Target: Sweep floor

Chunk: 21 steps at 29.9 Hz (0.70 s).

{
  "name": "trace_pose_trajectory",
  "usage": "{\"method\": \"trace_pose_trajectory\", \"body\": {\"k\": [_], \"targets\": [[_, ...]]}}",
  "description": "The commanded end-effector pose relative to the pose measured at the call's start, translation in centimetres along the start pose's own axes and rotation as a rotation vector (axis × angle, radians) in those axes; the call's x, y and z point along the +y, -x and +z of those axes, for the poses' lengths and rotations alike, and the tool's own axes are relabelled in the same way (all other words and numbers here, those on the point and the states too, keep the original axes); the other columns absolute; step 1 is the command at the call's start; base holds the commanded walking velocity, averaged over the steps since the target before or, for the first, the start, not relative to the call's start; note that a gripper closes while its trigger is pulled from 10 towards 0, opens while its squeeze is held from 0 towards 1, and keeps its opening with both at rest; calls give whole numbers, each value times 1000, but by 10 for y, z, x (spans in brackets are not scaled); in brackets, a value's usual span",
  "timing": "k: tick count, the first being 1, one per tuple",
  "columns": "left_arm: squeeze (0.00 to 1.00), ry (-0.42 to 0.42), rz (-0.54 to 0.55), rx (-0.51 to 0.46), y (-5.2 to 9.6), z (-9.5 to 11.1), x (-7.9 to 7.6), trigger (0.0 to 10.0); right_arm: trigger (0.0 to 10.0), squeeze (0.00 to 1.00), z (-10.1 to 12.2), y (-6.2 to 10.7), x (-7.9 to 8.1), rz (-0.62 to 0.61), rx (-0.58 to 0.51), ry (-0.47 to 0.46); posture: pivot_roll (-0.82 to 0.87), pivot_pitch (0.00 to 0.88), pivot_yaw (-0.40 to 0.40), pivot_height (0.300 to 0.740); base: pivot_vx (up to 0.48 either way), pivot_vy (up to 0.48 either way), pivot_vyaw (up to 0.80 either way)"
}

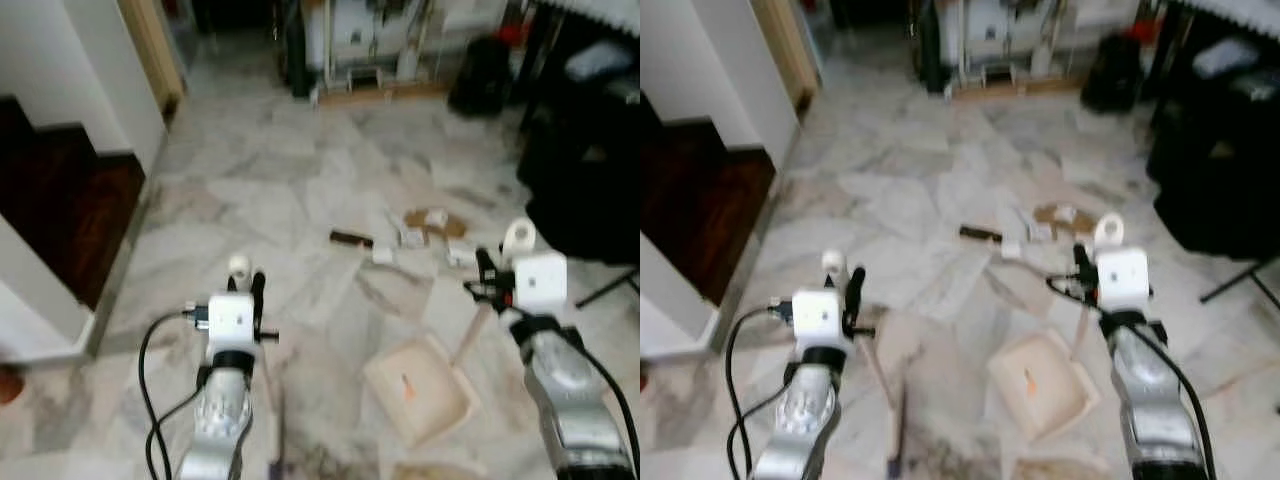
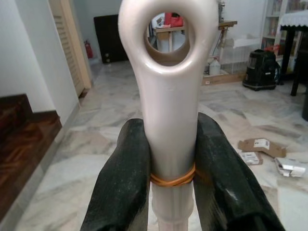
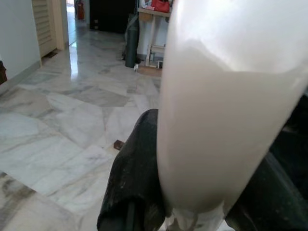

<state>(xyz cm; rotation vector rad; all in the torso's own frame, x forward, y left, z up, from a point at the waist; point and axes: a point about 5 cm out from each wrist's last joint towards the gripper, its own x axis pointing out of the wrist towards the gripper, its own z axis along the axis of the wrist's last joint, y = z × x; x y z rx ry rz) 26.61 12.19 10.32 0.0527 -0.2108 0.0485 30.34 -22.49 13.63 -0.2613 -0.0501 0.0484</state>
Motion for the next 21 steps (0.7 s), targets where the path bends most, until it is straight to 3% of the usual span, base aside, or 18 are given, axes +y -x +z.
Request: {"method": "trace_pose_trajectory", "body": {"k": [1,11,18,21], "targets": [[0,-42,44,-25,2,1,11,10000,10000,0,11,-8,9,52,-49,-4,-448,0,10,740,0,0,0],[0,-78,124,-41,11,3,21,10000,10000,0,14,-31,25,146,-67,-15,-345,0,-38,740,0,0,0],[0,-138,241,-52,29,10,45,10000,10000,0,18,-49,62,274,-77,-54,-191,0,-87,740,0,0,0],[0,-152,263,-49,35,12,51,10000,10000,0,18,-53,70,297,-79,-64,-146,0,-102,740,0,0,0]]}}
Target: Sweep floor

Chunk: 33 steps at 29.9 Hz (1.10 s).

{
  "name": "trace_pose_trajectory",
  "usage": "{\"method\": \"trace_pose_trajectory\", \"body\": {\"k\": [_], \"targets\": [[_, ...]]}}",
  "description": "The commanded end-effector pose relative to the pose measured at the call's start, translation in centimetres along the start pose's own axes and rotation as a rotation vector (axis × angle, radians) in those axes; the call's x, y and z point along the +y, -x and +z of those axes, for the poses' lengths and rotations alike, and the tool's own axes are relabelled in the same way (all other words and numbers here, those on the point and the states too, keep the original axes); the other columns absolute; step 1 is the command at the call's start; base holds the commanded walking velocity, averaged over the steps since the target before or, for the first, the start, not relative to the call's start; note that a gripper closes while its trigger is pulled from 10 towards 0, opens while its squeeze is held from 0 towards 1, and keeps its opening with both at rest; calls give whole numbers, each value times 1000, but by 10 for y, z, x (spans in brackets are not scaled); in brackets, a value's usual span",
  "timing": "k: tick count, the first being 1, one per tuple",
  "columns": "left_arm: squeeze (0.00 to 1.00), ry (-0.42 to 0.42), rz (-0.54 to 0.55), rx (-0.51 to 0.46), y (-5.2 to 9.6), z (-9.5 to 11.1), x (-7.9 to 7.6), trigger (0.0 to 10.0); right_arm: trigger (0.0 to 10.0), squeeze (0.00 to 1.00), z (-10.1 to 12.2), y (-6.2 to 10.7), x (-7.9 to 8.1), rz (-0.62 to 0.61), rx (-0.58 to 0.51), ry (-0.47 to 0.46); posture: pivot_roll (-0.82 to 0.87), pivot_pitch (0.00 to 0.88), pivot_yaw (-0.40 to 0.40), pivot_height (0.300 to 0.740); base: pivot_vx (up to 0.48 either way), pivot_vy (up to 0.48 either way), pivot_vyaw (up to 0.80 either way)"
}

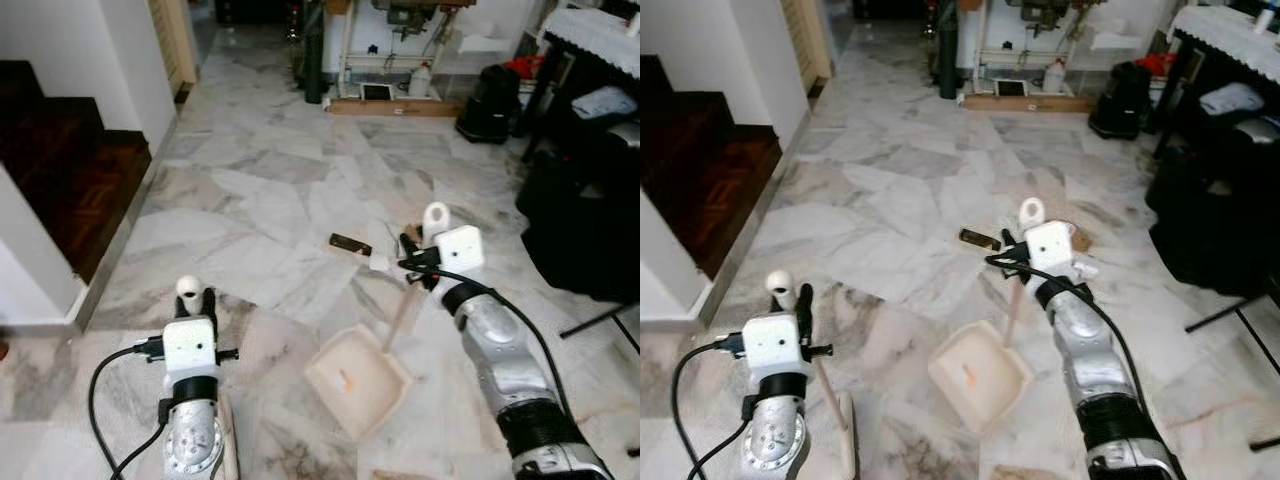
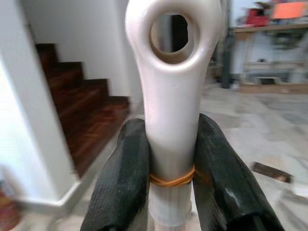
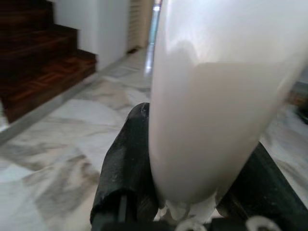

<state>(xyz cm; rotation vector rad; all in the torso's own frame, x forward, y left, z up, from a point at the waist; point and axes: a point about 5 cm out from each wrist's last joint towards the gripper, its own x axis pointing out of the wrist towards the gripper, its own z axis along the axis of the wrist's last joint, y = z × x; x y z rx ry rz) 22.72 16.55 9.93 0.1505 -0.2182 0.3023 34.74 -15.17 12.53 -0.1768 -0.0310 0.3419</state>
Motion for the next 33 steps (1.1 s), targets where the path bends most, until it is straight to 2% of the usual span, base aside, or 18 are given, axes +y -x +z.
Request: {"method": "trace_pose_trajectory", "body": {"k": [1,6,13,22,33], "targets": [[0,-30,35,-43,-1,9,9,10000,10000,0,12,-7,2,17,-52,30,-138,0,-104,740,0,0,0],[0,-65,90,-25,11,12,24,10000,10000,0,11,-21,21,66,-48,4,-86,0,-99,740,0,0,0],[0,-86,90,-29,13,18,33,10000,10000,0,7,-27,27,39,-34,-30,-89,0,-59,740,0,0,0],[0,-90,14,-16,8,19,28,10000,10000,0,-1,-23,24,-22,-30,-57,-148,23,-6,740,0,0,0],[0,-40,-33,16,6,18,17,10000,10000,0,0,-21,22,-48,-50,-63,-177,49,14,740,0,0,0]]}}
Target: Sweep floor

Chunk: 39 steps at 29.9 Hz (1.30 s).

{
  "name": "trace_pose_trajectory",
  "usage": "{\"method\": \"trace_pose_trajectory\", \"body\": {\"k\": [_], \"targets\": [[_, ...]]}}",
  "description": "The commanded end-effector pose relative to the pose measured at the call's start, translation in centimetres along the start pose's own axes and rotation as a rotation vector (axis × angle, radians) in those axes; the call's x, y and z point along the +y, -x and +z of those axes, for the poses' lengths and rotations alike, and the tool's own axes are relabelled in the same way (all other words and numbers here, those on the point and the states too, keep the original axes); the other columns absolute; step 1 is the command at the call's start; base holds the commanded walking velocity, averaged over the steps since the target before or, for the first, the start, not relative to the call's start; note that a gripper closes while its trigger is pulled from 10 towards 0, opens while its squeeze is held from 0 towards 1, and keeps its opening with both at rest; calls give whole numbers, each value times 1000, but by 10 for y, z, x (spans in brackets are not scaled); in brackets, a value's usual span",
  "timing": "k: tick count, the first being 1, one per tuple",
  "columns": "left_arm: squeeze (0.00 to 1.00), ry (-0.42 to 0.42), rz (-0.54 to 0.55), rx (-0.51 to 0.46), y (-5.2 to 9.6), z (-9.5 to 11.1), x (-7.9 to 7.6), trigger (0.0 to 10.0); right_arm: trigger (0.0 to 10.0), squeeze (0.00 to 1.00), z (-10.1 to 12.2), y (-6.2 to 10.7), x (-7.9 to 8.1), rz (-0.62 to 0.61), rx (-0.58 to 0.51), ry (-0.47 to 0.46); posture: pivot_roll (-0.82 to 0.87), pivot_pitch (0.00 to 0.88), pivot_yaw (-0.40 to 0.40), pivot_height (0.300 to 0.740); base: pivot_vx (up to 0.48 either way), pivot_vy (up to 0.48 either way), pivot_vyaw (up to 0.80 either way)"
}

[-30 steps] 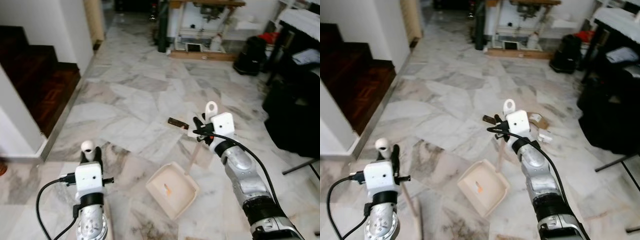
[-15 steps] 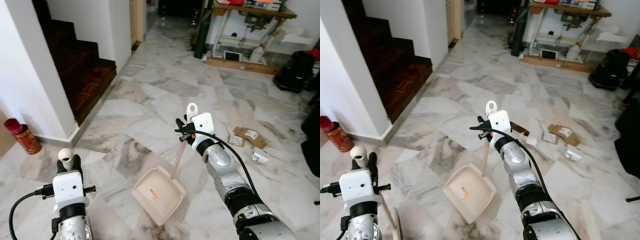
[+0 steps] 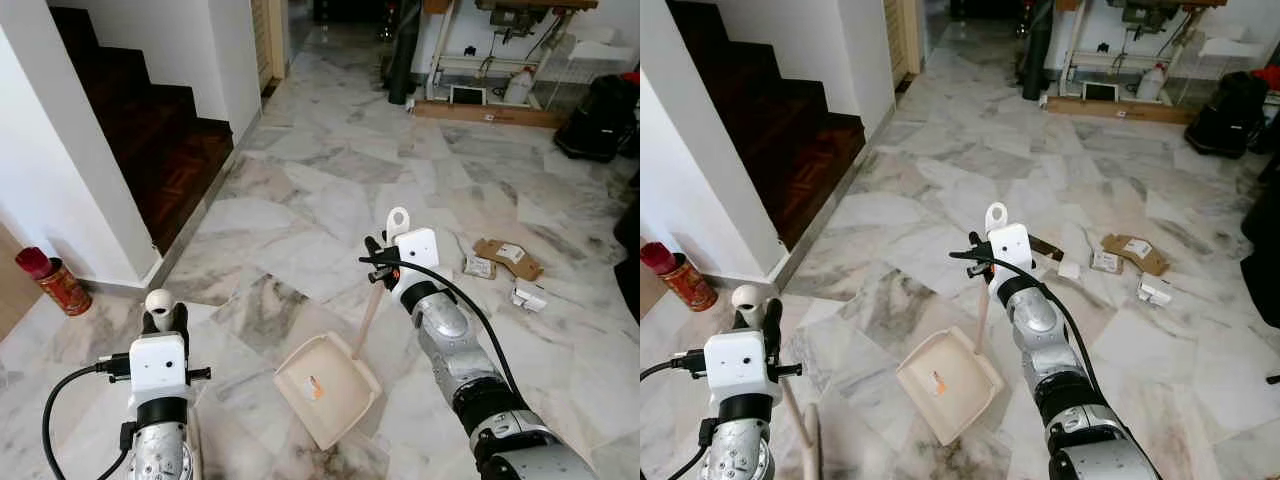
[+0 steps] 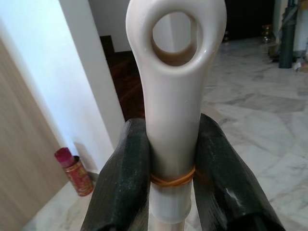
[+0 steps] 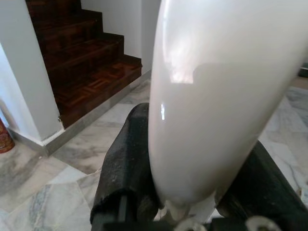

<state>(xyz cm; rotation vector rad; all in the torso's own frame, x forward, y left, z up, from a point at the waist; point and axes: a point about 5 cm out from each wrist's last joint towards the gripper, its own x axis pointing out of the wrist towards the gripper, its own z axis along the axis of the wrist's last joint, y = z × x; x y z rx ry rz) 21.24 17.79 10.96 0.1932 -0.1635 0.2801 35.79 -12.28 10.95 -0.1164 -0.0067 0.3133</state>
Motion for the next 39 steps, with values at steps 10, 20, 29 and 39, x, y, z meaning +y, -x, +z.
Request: {"method": "trace_pose_trajectory", "body": {"k": [10,20,29,39], "targets": [[0,2,12,-29,2,9,3,10000,10000,0,-8,5,-17,-197,47,-8,-151,40,1,740,0,0,0],[0,3,13,-28,5,9,3,10000,10000,0,-15,6,-11,-198,81,-35,-153,32,8,740,0,0,0],[0,8,11,-30,5,11,1,10000,10000,0,-12,7,-7,-163,42,-28,-154,33,12,740,193,0,0],[0,6,12,-29,5,12,3,10000,10000,0,-10,5,-4,-152,34,-38,-152,58,14,740,338,0,0]]}}
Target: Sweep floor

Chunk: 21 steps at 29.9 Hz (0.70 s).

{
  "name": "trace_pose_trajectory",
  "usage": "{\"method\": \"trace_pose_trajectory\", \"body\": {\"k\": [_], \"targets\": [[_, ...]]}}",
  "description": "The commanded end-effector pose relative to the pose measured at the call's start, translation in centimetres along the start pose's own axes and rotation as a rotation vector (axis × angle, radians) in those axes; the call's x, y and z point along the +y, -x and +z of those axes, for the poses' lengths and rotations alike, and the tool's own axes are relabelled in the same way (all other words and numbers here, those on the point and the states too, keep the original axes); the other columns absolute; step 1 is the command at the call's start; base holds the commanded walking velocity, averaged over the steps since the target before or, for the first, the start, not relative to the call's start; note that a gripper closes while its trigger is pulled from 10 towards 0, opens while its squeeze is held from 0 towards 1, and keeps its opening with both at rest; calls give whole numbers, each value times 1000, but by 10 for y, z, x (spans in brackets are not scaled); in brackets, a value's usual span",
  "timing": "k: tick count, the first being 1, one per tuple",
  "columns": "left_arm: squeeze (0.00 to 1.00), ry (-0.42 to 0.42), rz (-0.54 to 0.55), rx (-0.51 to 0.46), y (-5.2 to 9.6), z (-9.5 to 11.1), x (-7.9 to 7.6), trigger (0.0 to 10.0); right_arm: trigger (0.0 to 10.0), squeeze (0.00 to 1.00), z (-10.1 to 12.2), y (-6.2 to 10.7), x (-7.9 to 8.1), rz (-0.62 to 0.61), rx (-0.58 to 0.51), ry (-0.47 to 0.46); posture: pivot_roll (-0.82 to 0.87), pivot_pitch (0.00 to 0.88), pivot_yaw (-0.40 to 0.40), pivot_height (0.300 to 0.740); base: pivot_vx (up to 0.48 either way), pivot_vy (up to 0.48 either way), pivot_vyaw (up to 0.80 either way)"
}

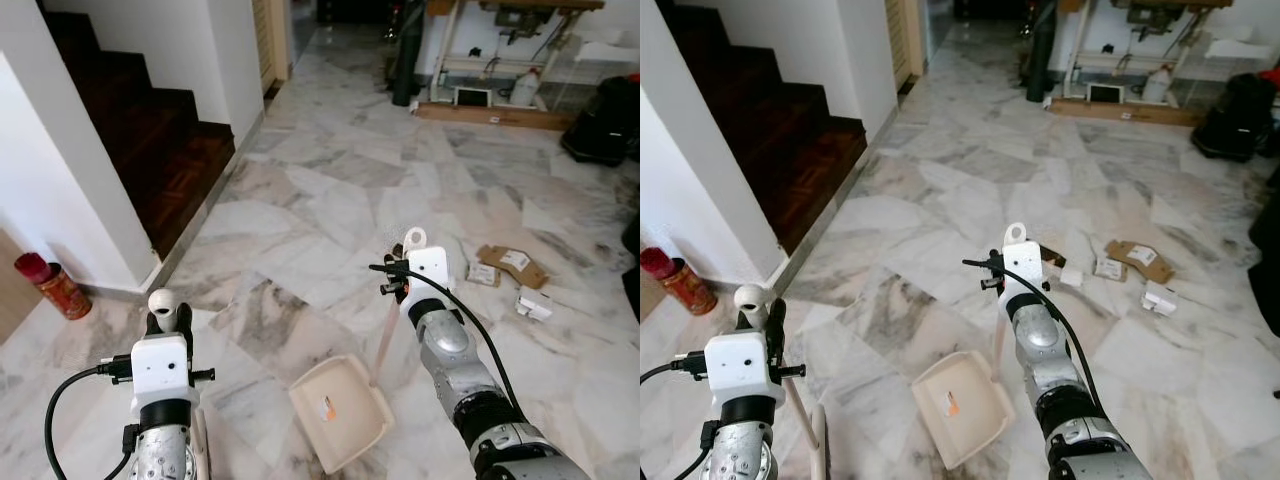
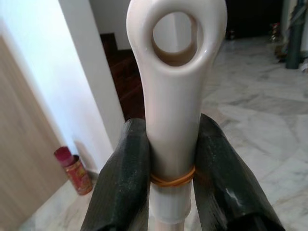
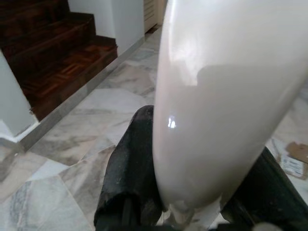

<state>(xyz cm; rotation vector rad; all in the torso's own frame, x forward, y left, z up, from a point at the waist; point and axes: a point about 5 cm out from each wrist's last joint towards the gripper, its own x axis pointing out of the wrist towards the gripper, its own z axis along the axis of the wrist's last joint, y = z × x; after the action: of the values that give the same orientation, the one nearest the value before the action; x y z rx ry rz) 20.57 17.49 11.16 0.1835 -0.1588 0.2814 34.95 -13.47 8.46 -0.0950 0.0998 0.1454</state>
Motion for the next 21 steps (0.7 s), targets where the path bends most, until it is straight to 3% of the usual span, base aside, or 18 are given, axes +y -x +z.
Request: {"method": "trace_pose_trajectory", "body": {"k": [1,21], "targets": [[0,-3,11,-36,-2,9,4,10000,10000,0,17,-4,4,13,-79,-4,-152,60,13,740,356,0,0],[0,-3,14,-32,-3,9,5,10000,10000,0,19,-6,4,22,-76,-12,-155,78,10,740,361,0,0]]}}
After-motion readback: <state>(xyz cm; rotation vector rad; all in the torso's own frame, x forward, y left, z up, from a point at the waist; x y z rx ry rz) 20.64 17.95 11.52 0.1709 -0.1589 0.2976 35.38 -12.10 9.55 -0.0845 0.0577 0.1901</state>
